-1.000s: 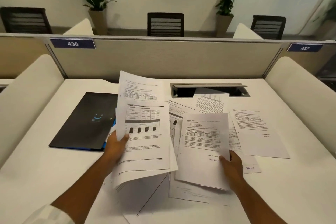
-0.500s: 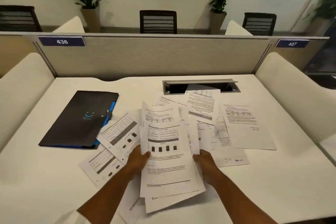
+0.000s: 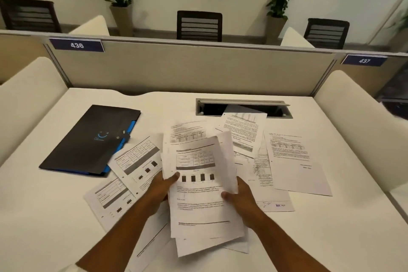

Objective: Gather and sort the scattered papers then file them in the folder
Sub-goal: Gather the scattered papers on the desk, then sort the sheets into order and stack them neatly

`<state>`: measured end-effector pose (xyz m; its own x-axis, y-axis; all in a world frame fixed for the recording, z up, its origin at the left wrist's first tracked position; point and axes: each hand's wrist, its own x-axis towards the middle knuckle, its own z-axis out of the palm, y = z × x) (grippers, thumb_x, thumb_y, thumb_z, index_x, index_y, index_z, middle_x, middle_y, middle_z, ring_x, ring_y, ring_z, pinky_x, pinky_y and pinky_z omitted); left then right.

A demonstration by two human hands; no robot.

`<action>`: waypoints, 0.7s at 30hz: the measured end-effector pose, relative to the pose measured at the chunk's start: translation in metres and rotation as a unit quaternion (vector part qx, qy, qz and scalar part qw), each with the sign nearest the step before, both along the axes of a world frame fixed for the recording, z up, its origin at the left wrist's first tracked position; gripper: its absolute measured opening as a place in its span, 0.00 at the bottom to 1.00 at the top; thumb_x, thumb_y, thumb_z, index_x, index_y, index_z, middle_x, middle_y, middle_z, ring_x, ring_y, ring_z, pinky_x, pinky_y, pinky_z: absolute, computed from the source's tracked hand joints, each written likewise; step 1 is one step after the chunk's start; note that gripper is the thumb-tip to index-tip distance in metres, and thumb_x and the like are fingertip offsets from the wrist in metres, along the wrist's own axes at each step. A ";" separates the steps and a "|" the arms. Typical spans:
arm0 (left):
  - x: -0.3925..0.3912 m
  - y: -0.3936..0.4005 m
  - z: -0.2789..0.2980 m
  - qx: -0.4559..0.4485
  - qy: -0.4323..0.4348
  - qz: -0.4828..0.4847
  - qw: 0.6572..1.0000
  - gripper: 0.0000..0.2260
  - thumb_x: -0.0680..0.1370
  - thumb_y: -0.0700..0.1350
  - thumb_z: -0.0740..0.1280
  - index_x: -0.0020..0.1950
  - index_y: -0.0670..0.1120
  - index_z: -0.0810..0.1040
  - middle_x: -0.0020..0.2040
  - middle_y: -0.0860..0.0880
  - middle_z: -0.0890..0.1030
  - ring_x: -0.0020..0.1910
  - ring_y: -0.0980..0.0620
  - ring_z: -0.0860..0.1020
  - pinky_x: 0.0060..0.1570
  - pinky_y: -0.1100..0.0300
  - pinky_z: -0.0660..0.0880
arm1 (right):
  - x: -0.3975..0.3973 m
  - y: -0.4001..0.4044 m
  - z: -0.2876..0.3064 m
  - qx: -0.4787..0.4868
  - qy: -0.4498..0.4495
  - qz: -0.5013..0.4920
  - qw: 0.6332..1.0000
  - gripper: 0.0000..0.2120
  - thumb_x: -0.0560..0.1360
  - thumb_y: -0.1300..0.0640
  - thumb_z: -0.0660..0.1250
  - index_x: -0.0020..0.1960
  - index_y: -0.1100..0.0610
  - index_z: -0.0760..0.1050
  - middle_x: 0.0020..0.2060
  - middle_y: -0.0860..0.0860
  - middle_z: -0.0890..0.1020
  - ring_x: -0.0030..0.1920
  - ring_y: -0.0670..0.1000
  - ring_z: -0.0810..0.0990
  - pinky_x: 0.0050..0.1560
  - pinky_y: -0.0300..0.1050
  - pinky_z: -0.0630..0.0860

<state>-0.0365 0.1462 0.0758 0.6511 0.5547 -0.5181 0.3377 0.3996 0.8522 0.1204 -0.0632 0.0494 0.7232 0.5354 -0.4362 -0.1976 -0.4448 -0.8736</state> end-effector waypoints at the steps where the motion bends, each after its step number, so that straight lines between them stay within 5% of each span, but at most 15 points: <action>1: 0.002 0.002 0.003 -0.023 -0.014 0.006 1.000 0.15 0.79 0.47 0.67 0.66 0.51 0.75 0.58 0.49 0.84 0.57 0.45 0.82 0.58 0.42 0.77 | 0.004 -0.003 0.003 0.005 -0.006 -0.007 1.000 0.26 0.75 0.60 0.74 0.69 0.49 0.69 0.60 0.51 0.79 0.60 0.58 0.79 0.63 0.60 0.78; 7: 0.023 -0.002 0.035 0.044 -0.060 0.033 0.997 0.14 0.80 0.42 0.65 0.65 0.53 0.75 0.57 0.51 0.84 0.57 0.44 0.81 0.58 0.37 0.76 | 0.031 -0.004 0.029 0.103 -0.018 -0.025 0.994 0.25 0.75 0.59 0.74 0.69 0.48 0.71 0.59 0.48 0.83 0.59 0.55 0.81 0.59 0.60 0.81; 12: 0.043 -0.020 0.065 0.136 -0.117 0.104 0.978 0.12 0.77 0.51 0.69 0.60 0.58 0.76 0.53 0.55 0.84 0.52 0.49 0.83 0.46 0.52 0.81 | 0.041 0.001 0.064 0.213 -0.046 -0.063 0.974 0.20 0.73 0.50 0.76 0.62 0.37 0.74 0.55 0.42 0.85 0.54 0.48 0.85 0.47 0.46 0.84; 17: 0.046 -0.039 0.081 0.228 -0.131 0.060 0.963 0.14 0.74 0.56 0.71 0.58 0.58 0.75 0.52 0.52 0.84 0.51 0.51 0.83 0.44 0.54 0.82 | 0.047 0.000 0.077 0.235 -0.109 -0.059 0.964 0.30 0.69 0.49 0.79 0.68 0.46 0.71 0.57 0.47 0.83 0.56 0.50 0.84 0.48 0.48 0.85; 21: 0.049 -0.055 0.079 0.279 -0.116 0.048 0.952 0.15 0.76 0.53 0.70 0.62 0.57 0.72 0.55 0.51 0.82 0.54 0.53 0.81 0.50 0.51 0.82 | 0.046 0.002 0.074 0.205 -0.152 -0.073 0.964 0.19 0.71 0.55 0.78 0.59 0.46 0.77 0.53 0.47 0.85 0.54 0.51 0.84 0.48 0.46 0.85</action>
